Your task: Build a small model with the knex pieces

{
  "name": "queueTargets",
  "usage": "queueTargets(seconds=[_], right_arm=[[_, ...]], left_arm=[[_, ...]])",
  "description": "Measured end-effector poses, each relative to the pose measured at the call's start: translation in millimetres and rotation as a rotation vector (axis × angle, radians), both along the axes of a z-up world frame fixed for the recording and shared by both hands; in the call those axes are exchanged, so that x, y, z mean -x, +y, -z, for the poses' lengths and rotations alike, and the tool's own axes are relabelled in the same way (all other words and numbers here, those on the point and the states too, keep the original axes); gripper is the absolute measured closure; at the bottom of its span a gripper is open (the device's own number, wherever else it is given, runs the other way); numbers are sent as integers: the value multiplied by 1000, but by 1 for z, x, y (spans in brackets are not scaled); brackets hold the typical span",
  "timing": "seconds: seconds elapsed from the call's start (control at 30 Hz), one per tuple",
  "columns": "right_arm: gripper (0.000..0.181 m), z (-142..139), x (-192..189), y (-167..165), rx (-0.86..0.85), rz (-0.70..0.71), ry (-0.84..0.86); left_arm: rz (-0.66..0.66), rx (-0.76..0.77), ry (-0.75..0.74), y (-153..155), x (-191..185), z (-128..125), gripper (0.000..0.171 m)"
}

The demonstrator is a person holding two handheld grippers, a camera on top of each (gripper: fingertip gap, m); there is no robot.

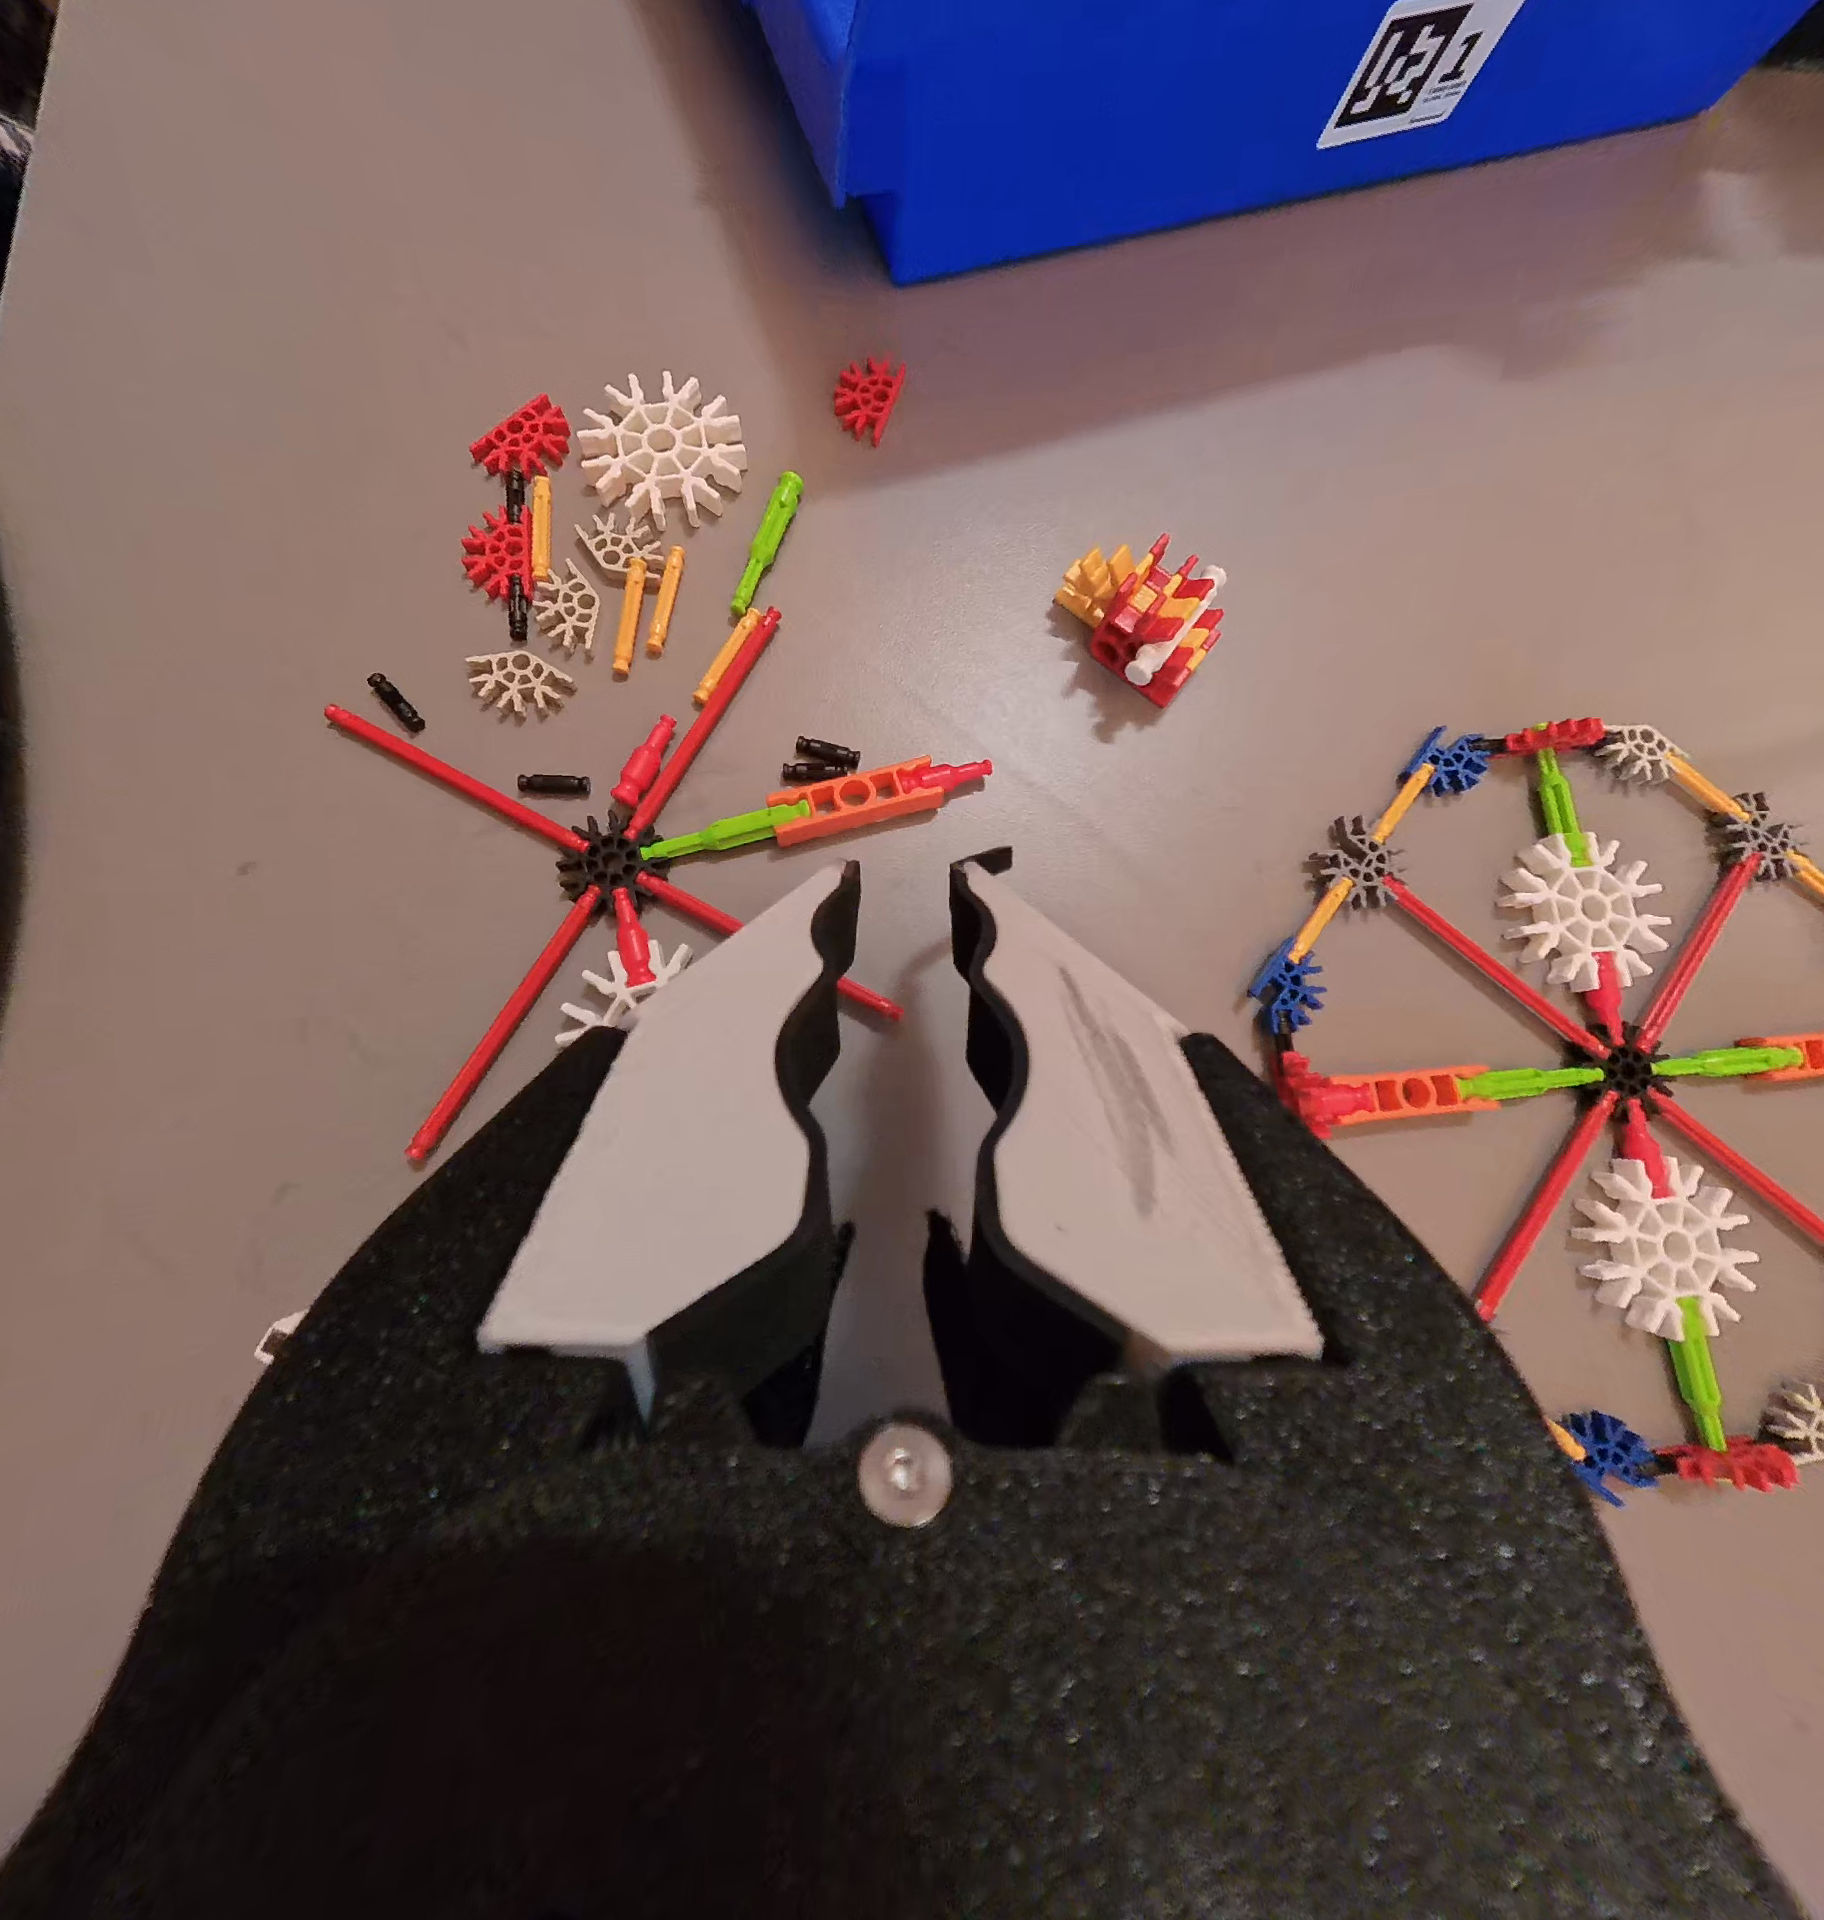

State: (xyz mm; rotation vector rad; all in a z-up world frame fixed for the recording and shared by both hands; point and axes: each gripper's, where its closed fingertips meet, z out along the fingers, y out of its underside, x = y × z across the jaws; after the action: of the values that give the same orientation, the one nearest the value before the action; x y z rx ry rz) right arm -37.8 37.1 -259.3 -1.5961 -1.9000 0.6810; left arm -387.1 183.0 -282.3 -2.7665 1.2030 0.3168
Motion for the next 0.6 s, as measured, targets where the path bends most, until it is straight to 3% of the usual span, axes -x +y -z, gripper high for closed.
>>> queueTargets(seconds=[0.3, 0.6], right_arm=[[164, 2, 0, -1, 8, -3, -5], [164, 0, 0, -1, 5, -3, 1]], left_arm=[[-44, 71, -97, -3, -5, 1, 145], [-7, 44, -87, -11, -11, 0, 162]])
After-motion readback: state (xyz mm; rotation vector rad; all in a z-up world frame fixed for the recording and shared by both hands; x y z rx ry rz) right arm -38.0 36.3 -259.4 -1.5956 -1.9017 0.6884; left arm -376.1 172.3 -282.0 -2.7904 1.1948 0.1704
